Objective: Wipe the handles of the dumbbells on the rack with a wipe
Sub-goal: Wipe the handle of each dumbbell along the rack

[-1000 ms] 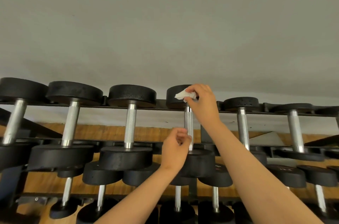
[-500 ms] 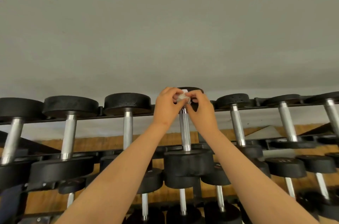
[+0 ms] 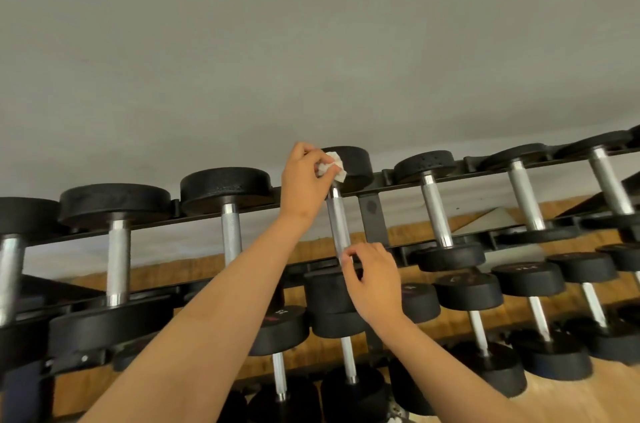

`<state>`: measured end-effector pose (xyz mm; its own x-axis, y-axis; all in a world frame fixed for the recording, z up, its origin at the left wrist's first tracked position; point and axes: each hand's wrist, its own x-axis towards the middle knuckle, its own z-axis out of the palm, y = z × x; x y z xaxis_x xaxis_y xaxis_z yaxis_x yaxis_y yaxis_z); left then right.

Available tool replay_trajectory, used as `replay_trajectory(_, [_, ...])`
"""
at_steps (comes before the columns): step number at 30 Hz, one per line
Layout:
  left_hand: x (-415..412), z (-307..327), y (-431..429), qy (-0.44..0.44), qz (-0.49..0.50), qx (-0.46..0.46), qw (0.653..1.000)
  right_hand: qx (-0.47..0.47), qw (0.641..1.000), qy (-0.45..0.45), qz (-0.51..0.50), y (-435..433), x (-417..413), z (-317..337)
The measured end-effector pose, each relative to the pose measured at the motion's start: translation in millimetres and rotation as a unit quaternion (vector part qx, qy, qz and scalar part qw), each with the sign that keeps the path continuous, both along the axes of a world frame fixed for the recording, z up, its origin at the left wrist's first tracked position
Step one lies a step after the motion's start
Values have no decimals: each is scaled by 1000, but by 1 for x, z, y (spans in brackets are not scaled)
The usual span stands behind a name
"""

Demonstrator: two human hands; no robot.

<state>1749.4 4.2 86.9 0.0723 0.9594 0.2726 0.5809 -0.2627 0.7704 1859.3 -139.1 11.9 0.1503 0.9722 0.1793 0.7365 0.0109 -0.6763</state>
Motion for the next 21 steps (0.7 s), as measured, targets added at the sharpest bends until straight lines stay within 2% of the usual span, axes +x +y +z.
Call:
replay_trajectory(7, [-2, 2, 11, 12, -20, 17, 1000, 16, 999, -45, -7, 2, 0, -3])
replay_trajectory(12, [5, -13, -7, -81, 63, 18, 995, 24, 999, -41, -12, 1, 0, -2])
replay_trajectory(16, [-3, -19, -6, -87, 58, 16, 994, 22, 998, -58, -11, 3, 0, -3])
replay_trajectory(21, [-8, -10, 20, -154, 132, -3, 979, 23, 998, -59, -15, 2, -1, -2])
